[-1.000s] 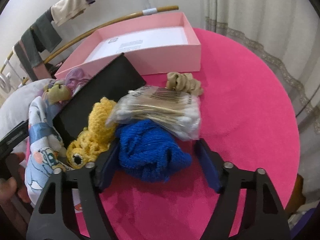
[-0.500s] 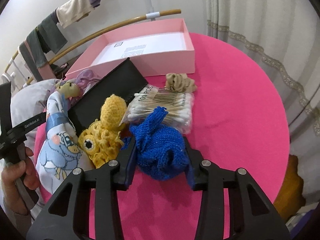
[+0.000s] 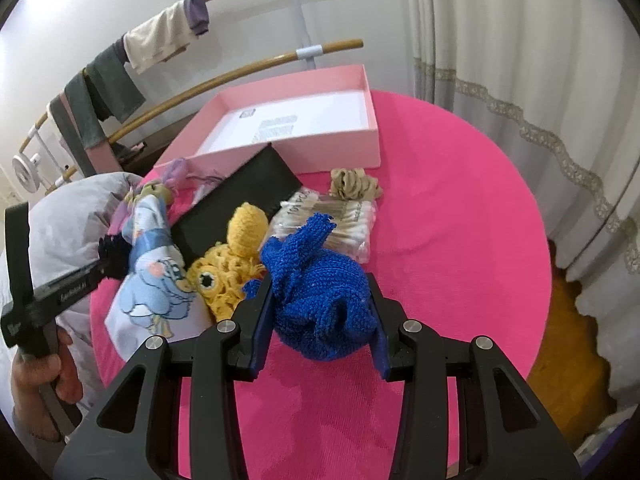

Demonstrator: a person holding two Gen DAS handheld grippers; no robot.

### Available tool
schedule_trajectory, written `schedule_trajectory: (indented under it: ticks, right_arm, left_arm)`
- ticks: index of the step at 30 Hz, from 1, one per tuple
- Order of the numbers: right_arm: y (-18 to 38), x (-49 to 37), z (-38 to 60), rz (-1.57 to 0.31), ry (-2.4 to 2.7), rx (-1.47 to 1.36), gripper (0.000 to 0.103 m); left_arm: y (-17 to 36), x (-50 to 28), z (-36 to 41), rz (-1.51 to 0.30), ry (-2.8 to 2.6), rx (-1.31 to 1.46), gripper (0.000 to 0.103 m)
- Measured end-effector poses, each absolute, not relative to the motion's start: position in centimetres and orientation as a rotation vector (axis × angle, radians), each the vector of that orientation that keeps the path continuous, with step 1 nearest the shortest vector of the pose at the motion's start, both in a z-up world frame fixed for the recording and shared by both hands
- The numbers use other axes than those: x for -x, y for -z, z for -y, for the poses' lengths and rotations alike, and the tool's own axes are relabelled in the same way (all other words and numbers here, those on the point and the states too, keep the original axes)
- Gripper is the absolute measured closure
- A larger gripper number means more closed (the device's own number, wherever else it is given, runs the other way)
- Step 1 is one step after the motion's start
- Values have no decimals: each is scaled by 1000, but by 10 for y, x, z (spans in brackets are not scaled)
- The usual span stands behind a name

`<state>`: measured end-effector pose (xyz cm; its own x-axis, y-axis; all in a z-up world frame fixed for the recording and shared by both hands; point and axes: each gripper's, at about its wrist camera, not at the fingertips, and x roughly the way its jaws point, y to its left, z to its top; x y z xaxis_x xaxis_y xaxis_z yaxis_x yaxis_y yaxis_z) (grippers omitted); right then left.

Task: Organize soft objects
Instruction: 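Lift the navy scrunchie with the left tool while the right tool lifts the blue knitted toy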

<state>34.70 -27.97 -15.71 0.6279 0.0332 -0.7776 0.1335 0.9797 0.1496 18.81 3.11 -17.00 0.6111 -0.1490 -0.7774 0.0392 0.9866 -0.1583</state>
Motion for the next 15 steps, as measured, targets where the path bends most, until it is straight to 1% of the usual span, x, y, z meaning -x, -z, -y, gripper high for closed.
schedule_trajectory:
  ticks: [6, 11, 15]
  right_arm:
    - [143, -342, 275, -853, 39, -197, 65]
    - [136, -342, 271, -829, 25, -192, 65]
    - [134, -343, 268, -825, 13, -190, 65]
  left_arm:
    - [143, -157, -19, -916, 183, 136, 92]
    - [117, -147, -21, -876, 204, 127, 92]
    - [114, -147, -24, -877, 196, 108, 91]
